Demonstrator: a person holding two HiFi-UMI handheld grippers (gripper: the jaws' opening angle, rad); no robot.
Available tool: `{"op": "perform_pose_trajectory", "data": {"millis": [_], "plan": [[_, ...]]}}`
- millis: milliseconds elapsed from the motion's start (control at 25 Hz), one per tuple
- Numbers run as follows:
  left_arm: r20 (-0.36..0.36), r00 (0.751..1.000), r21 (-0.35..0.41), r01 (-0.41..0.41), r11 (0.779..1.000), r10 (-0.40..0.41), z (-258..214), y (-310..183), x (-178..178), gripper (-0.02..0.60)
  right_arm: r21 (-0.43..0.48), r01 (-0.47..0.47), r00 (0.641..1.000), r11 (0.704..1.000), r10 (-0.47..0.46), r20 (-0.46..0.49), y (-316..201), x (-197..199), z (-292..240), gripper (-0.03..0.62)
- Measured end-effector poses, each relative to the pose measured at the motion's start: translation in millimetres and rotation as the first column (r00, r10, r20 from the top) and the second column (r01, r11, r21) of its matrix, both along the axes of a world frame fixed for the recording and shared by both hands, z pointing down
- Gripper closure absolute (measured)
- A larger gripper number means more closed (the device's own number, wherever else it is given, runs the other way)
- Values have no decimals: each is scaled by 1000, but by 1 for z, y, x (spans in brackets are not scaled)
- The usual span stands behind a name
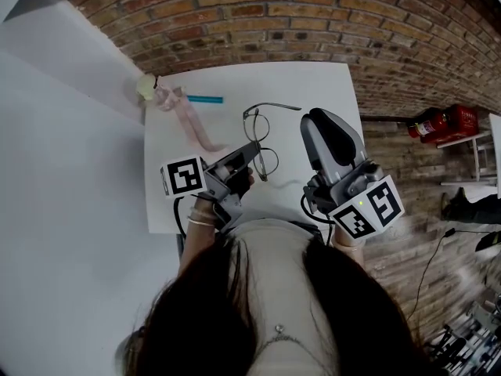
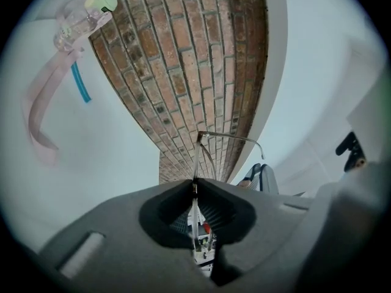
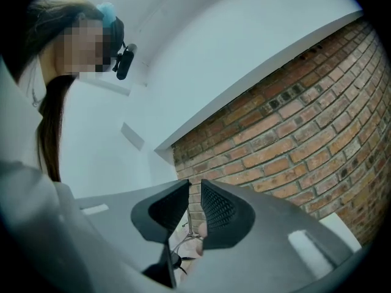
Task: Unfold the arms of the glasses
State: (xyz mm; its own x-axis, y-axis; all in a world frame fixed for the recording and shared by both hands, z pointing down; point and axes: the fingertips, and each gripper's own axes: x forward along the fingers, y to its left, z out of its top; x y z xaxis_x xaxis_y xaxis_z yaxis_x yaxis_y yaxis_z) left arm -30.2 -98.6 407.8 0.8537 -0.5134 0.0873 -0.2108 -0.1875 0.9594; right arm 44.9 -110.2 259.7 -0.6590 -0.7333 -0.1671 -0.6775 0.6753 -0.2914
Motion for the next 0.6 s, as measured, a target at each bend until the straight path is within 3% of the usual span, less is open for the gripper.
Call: {"op": "perform_pose_trajectory", "data": {"millis": [400,600], "plan": [[55,998,27,32,999,-34,-2,-3,-4,558,-86,48,999,995,-50,-20,-1,-19,27,540],[36,998,30,46,998,-47,-8,-2,-1,558,-119,76,996,990,-80,-28,0,-27,36,540]]}}
